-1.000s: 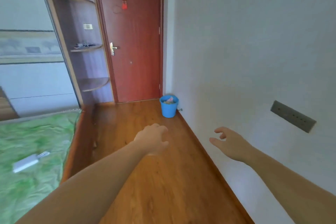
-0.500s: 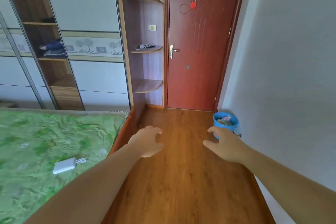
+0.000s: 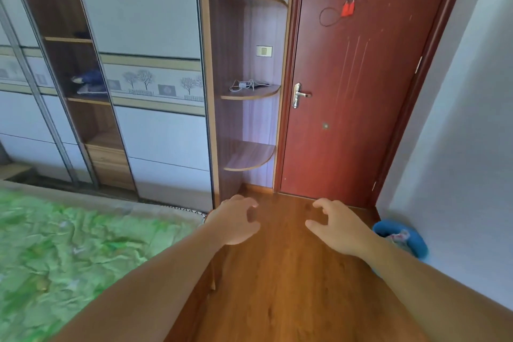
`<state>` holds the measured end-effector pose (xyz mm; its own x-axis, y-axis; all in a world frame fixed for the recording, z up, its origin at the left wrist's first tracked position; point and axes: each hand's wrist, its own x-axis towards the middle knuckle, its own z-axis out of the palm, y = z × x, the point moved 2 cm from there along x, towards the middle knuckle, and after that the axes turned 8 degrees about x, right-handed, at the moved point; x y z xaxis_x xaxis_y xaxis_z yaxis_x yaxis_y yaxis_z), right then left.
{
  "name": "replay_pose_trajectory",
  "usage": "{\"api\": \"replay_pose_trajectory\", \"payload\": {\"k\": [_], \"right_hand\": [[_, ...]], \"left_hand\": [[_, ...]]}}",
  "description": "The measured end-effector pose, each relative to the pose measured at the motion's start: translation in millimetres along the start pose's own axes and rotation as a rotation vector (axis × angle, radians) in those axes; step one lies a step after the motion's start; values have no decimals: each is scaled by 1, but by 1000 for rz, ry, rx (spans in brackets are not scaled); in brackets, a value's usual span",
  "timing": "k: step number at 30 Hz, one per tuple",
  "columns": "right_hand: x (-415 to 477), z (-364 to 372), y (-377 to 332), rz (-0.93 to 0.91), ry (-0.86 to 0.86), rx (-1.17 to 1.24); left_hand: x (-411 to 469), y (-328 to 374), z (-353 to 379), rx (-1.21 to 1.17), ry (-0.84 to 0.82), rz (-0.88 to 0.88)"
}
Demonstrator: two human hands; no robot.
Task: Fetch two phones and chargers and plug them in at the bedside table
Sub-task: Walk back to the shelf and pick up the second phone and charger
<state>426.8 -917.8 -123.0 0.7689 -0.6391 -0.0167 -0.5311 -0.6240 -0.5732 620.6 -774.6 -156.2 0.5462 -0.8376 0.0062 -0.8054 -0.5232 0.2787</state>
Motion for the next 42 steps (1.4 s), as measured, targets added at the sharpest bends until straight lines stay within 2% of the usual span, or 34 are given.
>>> {"api": "replay_pose_trajectory", "payload": {"k": [7,10,18,27,30,31,33,34,35,37,42], "right_hand": [[225,-2,13,-53,-99,184],[314,-17,12,-60,-114,213],[527,-52,-5,-190,-82,141],[780,-41,-2,-143,-87,77],[848,-58,-11,-165,-58,50],[870,-63,-14,-180,-45,54],[914,-70,-18,-224,-29,32],[935,-72,-19,-249,-26,18],[956,-73,-19,-267,-25,10],[996,-72,-20,-281,-31,5],[1095,-71,-14,-343,-52,52]], "left_hand": [[189,-31,-24,28,98,-66],[268,-45,-46,57,87,-111],[467,-92,-91,40,138,-160],[721,-170,-108,-47,127,-148],[782,-190,-135,-101,209,-194],[800,-191,-145,-252,213,-207],[836,-198,-158,-185,288,-154],[853,-201,-162,-288,216,-204],[867,-204,-163,-349,215,-232],[902,-220,-162,-179,288,-214],[980,-241,-165,-150,219,-371]]}}
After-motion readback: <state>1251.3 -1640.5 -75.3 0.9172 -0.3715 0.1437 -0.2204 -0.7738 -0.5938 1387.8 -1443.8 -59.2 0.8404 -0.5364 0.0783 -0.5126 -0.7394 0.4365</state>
